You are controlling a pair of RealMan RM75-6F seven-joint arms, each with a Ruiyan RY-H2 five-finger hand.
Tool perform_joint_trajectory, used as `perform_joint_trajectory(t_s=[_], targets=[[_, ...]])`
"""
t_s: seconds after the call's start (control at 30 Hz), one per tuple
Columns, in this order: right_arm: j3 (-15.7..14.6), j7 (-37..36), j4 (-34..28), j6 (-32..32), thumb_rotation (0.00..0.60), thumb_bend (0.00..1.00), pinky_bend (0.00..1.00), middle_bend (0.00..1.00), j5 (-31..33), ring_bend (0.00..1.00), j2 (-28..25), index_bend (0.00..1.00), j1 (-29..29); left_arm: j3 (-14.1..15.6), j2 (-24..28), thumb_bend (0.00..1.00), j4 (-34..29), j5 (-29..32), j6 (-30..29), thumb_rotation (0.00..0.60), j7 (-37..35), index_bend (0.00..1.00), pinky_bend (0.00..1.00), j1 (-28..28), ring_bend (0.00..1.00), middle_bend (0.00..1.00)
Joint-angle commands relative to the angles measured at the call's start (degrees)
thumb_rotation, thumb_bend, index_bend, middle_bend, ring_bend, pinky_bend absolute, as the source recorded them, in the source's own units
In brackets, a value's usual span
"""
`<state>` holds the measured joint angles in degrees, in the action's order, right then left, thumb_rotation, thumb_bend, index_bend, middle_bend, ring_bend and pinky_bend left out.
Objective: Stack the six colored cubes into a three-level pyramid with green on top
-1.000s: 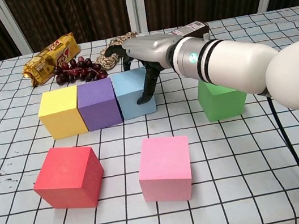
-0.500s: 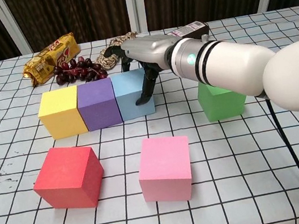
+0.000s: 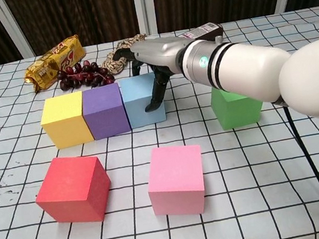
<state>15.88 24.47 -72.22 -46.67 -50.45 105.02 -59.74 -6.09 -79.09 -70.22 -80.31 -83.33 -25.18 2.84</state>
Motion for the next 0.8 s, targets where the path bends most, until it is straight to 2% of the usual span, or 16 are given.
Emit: perform_joint_trajectory(t_s=[0.03,0.8], targets=[[0.0,0.4,-0.2,0.0,0.6,0.12,0.0,0.45,0.5,0.06,-0.2,0.0,-0.1,0.0,0.0,0.0,0.0,0.0,0.0,0.6,0.0,0.03,0.02,0.0,0.0,0.14],[-0.3,1.2,-0.4,0.1,0.6,0.12,0.0,0.45,2.0,0.06,0.0,0.0,-1.0,0.0,0.3,0.0,-0.7,-0.2,0.4,0.6,0.5,0.03,0.02,0.3,0.0,0.14]])
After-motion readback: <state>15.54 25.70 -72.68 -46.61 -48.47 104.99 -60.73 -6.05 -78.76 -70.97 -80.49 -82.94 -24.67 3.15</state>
